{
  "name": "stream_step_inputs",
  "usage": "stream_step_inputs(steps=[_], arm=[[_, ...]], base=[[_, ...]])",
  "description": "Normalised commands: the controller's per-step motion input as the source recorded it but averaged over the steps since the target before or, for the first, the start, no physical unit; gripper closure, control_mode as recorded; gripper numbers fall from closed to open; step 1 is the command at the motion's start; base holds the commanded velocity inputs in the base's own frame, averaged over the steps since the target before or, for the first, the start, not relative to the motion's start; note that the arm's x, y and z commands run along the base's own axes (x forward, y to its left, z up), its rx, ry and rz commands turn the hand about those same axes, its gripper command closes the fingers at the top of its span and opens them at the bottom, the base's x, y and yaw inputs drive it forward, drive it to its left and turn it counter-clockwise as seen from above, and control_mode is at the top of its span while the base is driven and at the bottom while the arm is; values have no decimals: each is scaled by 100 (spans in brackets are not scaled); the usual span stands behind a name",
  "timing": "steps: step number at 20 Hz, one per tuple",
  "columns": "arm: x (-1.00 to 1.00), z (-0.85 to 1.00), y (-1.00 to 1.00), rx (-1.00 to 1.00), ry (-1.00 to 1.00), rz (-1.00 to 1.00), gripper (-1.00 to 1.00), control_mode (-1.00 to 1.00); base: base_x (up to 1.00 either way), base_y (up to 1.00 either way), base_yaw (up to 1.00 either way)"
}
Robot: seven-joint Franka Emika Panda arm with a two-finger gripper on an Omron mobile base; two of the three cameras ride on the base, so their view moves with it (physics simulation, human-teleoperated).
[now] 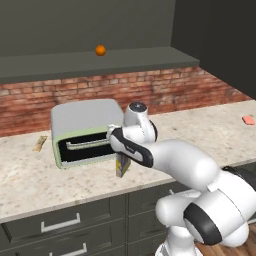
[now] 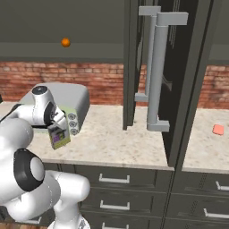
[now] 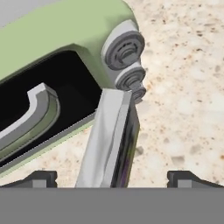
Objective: Pick the bar and cereal from the counter and place them in the cabinets closest to them.
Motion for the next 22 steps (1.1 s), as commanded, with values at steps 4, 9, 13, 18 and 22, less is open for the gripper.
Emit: stream_step_inputs(steps=[4,9,13,18,22], arm=[[0,-31,0,-4,3,-1,-100,-100],[0,-36,0,-5,2,-1,-100,-100],[2,-29,0,-3,0,-1,-100,-100],[5,-16,0,-2,1,0,100,-100],[0,1,0,0,0,0,100,-100]], base=[[0,0,0],[0,0,0],[0,0,0],[0,0,0],[0,0,0]])
